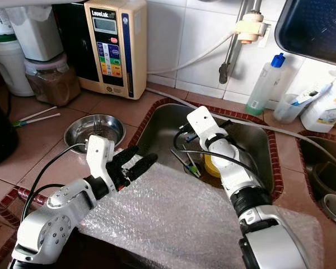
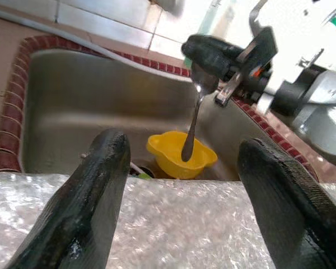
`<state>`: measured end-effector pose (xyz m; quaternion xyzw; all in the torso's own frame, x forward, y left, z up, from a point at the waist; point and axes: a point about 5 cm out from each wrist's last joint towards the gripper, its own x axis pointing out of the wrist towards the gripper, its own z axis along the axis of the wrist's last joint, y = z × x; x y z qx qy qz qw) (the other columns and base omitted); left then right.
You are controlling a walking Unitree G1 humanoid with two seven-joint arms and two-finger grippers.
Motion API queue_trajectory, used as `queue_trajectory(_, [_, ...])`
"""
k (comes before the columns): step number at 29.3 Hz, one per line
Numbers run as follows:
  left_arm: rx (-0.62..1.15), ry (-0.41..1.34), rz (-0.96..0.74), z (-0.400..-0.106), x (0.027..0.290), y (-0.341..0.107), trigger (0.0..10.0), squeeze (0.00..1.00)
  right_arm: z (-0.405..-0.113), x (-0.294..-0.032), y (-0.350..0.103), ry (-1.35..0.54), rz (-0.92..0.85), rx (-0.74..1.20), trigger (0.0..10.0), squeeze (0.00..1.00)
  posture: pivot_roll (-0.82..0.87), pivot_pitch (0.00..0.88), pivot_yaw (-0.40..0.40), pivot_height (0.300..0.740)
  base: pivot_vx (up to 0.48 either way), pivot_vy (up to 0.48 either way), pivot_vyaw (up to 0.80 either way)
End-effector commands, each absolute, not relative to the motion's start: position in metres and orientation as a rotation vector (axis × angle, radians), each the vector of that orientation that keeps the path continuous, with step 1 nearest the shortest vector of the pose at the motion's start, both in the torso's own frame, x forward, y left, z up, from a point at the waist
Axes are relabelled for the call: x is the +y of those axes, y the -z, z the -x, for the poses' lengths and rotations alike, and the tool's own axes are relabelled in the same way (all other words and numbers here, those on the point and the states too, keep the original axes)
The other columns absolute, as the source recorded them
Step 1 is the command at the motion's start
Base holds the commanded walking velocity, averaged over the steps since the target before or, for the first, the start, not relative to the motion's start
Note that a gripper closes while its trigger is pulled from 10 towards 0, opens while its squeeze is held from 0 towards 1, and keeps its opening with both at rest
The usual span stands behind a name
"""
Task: Kitchen organization
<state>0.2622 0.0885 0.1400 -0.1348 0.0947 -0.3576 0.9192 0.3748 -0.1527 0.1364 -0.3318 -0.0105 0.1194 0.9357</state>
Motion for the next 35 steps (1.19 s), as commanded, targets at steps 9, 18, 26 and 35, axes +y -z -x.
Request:
queue_trajectory(9, [0.186, 0.754, 0.249, -0.261, 0.084, -0.144, 10.0, 1.0, -0.37, -0.144, -0.114, -0.336, 0.685, 0.051, 10.0, 1.0, 0.08, 0.0, -0.041, 0.74, 0.0, 0.0, 0.0])
queue_trajectory(18, [0.188, 0.721, 0.236, -0.262, 0.086, -0.142, 10.0, 1.0, -0.368, -0.138, -0.111, -0.367, 0.619, 0.053, 10.0, 1.0, 0.08, 0.0, -0.045, 0.74, 0.0, 0.0, 0.0])
queue_trajectory(26, [0.035, 0.478, 0.162, -0.278, 0.108, -0.157, 10.0, 1.0, -0.37, -0.135, -0.129, -0.35, 0.426, -0.012, 10.0, 1.0, 0.08, 0.0, -0.05, 0.74, 0.0, 0.0, 0.0])
queue_trajectory(35, [0.029, 0.301, 0.132, -0.276, 0.133, -0.153, 10.0, 1.0, -0.344, -0.099, -0.162, -0.602, 0.209, -0.114, 10.0, 0.42, 0.09, 0.0, -0.049, 0.74, 0.0, 0.0, 0.0])
